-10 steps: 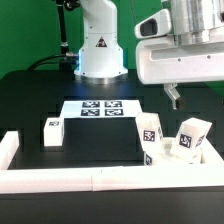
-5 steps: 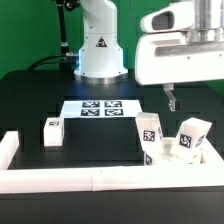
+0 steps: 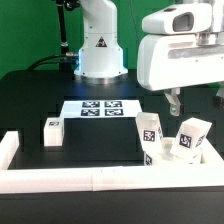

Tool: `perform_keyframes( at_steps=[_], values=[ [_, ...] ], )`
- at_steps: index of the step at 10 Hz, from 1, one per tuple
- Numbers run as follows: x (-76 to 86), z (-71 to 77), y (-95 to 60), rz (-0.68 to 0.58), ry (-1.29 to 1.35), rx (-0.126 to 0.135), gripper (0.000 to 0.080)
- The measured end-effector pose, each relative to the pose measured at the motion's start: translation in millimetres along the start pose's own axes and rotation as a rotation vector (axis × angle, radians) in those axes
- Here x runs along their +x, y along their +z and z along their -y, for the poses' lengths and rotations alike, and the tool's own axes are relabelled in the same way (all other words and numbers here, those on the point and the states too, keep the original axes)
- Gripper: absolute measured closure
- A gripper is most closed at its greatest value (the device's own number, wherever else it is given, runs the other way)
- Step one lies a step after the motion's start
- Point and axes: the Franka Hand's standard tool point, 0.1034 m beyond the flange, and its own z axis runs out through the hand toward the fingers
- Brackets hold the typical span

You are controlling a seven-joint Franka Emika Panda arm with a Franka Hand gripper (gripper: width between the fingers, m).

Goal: Assemble stool

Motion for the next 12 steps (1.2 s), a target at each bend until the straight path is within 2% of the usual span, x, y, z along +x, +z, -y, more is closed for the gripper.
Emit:
perform_keyframes(
  at_steps=[4,6,9,10,11,12],
  values=[
    [-10.9,-6.5,27.1,0.047,-0.185,-0.003,0.0151],
    [-12.6,0.5,39.4,0.059,-0.144,0.001,0.0151],
    [-13.5,-0.5,40.5,0.061,-0.098,0.0,0.0164],
    [-13.8,-0.8,40.7,0.061,-0.083,-0.001,0.034],
    [-13.8,-0.7,40.8,0.061,-0.003,-0.002,0.0463],
    [-14.0,-0.7,40.8,0.061,0.084,-0.005,0.0463]
  ],
)
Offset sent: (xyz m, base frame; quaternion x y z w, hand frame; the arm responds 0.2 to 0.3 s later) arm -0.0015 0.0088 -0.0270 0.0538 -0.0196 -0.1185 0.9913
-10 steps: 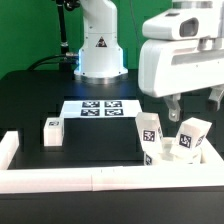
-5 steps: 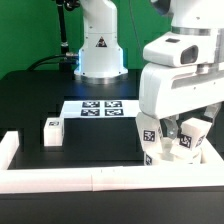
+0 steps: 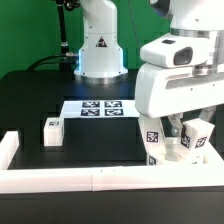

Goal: Assemble stool

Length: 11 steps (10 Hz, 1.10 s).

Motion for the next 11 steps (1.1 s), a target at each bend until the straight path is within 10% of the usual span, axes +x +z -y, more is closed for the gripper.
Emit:
perform_keyframes(
  at_steps=[5,11],
  values=[
    [2.3,-2.1,1.9,-0.023,0.467,-0.001,0.0463],
    [0.5,-0.7,3.1,-0.028,1.158,0.066,0.0462]
  ],
)
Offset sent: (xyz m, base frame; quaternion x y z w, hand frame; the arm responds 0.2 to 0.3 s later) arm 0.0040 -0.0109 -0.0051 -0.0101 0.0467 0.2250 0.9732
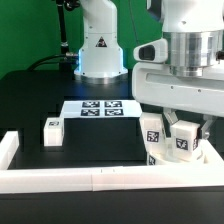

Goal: Assemble stool

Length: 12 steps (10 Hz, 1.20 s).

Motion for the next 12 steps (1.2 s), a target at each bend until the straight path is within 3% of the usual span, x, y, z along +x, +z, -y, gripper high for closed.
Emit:
perform_keyframes(
  at_steps=[1,5,8,10,12],
  values=[
    [-3.0,1.2,0.3,-0.004,0.038,-0.007,0.0462],
    [-2.9,1.1,0.8,0.01,0.372,0.008,0.0462],
    [-7.3,5.3,2.4,0.03,0.88,0.078,0.0462],
    [-7.5,6.9,2.9,0.055,1.147,0.149,0.0462],
    [-7.0,7.3,2.8,0.063,1.273,0.171,0.0462]
  ],
)
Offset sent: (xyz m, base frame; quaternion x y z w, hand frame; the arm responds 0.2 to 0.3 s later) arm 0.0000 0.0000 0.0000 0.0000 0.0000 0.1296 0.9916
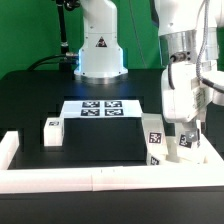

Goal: Assemble stool

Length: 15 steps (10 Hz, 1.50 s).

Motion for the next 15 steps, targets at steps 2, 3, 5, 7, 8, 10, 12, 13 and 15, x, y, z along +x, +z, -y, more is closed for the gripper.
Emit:
perform_keyframes(
  at_steps=[2,3,5,7,8,10,12,13,15],
  values=[
    [-0.3,-0.4,-0.1,0.002,-0.002,0.002,0.0462],
    [-0.2,-0.8,0.4,0.001,-0.022,0.001,0.0462],
    [-1.9,-3.0,-6.9,0.007,-0.163,-0.058,0.0285],
    [-6.1,4.2,-21.5,0.038,-0.43,-0.092,0.0157],
    [-8.7,3.4,-23.6,0.051,-0.547,-0.115,0.0157],
    [-6.4,6.6,-23.0,0.041,-0.649,-0.05,0.0151],
    [-4.3,5.8,-22.5,0.045,-0.778,-0.058,0.015],
    [-5.5,3.4,-23.1,0.038,-0.86,-0.073,0.015],
    [-15.7,-0.1,-30.4,0.016,-1.096,-0.116,0.015]
  ],
)
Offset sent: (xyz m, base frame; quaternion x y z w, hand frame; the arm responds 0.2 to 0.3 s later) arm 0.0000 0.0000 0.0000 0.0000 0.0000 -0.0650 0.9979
